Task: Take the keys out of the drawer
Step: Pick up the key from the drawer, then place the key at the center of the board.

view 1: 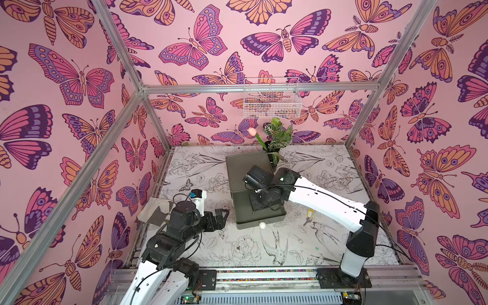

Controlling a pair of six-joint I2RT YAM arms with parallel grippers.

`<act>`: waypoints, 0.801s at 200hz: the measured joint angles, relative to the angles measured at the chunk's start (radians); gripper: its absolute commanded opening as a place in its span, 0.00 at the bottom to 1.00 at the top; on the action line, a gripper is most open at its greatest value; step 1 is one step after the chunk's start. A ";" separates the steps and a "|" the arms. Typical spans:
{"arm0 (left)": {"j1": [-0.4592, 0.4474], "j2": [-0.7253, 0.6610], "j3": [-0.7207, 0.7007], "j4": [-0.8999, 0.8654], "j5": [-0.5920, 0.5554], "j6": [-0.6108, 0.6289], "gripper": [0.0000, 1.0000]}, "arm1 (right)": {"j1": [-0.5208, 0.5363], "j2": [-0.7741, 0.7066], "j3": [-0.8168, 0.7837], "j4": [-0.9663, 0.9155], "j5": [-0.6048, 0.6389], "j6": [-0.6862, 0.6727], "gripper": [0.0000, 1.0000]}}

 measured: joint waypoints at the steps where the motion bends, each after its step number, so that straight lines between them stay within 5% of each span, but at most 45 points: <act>1: 0.000 0.001 0.000 0.000 0.000 0.000 1.00 | 0.000 -0.001 0.000 -0.001 0.000 0.000 0.00; 98: -0.003 0.108 0.101 0.117 0.070 -0.018 1.00 | -0.017 -0.292 0.034 -0.041 0.122 0.005 0.00; 160: -0.063 0.220 0.172 0.179 0.122 -0.030 1.00 | -0.319 -0.612 -0.343 -0.049 0.148 0.025 0.00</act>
